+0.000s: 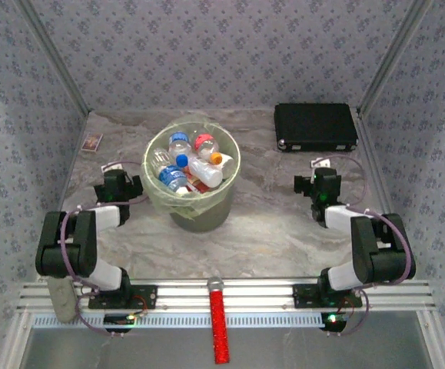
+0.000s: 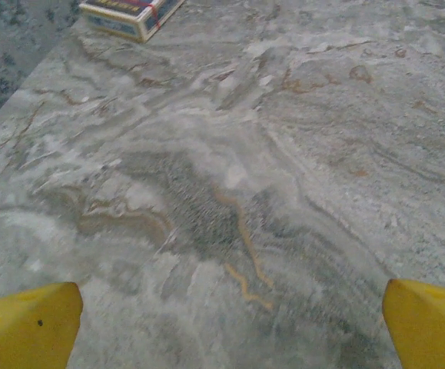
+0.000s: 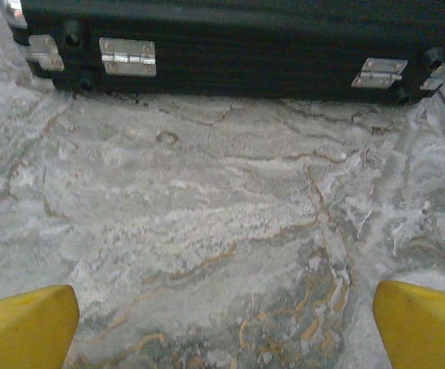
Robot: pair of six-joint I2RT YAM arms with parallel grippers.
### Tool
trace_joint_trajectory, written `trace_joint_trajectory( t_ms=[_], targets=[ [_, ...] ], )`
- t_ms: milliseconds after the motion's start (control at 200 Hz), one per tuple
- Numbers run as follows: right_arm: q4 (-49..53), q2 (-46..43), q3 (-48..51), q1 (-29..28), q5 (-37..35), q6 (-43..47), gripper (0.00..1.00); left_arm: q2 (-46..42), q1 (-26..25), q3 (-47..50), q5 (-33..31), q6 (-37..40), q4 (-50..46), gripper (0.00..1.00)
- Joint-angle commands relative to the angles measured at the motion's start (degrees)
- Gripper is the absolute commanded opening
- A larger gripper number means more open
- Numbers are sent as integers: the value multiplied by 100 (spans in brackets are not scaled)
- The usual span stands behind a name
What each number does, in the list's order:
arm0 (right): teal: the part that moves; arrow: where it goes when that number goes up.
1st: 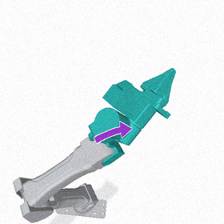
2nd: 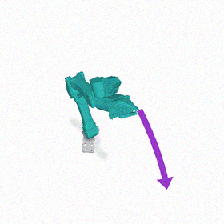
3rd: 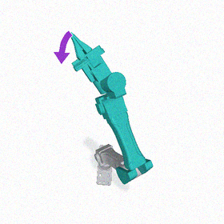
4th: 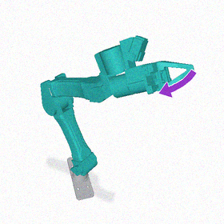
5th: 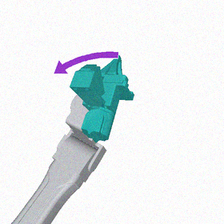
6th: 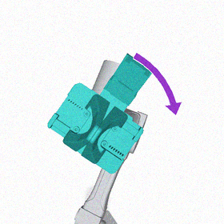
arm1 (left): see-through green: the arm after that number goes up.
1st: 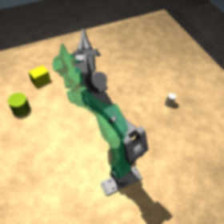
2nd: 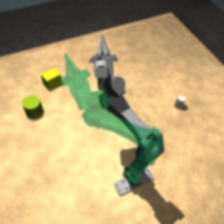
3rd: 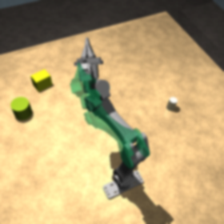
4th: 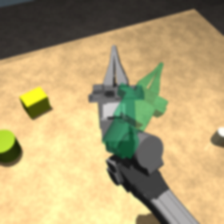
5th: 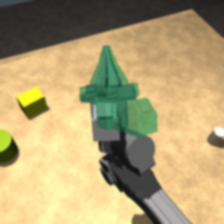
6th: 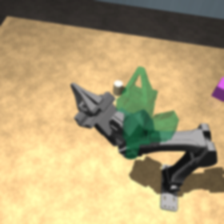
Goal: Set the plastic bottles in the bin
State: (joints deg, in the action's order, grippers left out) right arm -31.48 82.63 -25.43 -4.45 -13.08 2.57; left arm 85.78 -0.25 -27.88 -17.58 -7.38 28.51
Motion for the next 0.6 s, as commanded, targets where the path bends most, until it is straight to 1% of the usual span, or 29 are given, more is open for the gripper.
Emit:
trace_joint_trajectory(
  t_ms=[0, 80, 105, 125, 135, 160, 185, 210, 235, 265, 290, 340, 370, 395, 440, 485, 595],
  targets=[
    [-1337, 22, 382, 77, 96, 218, 100, 34, -33, -130, 269, 291, 679, 100],
    [-1983, 149, 714, 171, 306, 156, 100, 24, -23, 381, 499, 357, 1508, 100],
    [-2317, 370, 787, 245, 402, 127, 100, 200, -24, 536, 523, 404, 2038, 100],
    [-2632, 528, 844, 226, 339, 140, 100, 356, -31, 628, 531, 458, 2490, 100],
    [-2709, 579, 837, 219, 319, 137, 100, 384, -33, 640, 533, 466, 2565, 100],
    [-2525, 527, 739, 187, 294, 161, 100, 280, -36, 537, 542, 434, 2158, 100],
    [-1955, 374, 611, 193, 362, 152, 100, 128, -42, 444, 587, 399, 1678, 100],
    [-1788, 360, 560, 273, 497, 111, 100, 221, -37, 523, 591, 442, 2019, 100],
    [-2048, 464, 578, 296, 439, 89, 100, 324, -43, 579, 598, 469, 2344, 100],
    [-1915, 468, 514, 292, 319, 26, 100, 262, -41, 524, 594, 442, 2083, 100],
    [-1557, 413, 404, 349, 416, -24, 100, 164, -31, 456, 624, 414, 1780, 100],
    [-1541, 468, 339, 492, 617, -150, 100, 272, -20, 543, 623, 446, 2159, 100],
    [-1399, 418, 304, 577, 727, -189, 100, 239, -23, 510, 623, 432, 2023, 100],
    [-1484, 441, 330, 584, 731, -189, 100, 195, -25, 479, 641, 421, 1877, 100],
    [-1453, 437, 309, 552, 687, -173, 100, 235, -19, 521, 629, 437, 2053, 100],
    [-1458, 446, 303, 559, 726, -160, 100, 200, -19, 489, 642, 425, 1920, 100],
    [-1439, 438, 302, 554, 727, -165, 100, 210, -38, 507, 617, 449, 1981, 100]
  ],
)
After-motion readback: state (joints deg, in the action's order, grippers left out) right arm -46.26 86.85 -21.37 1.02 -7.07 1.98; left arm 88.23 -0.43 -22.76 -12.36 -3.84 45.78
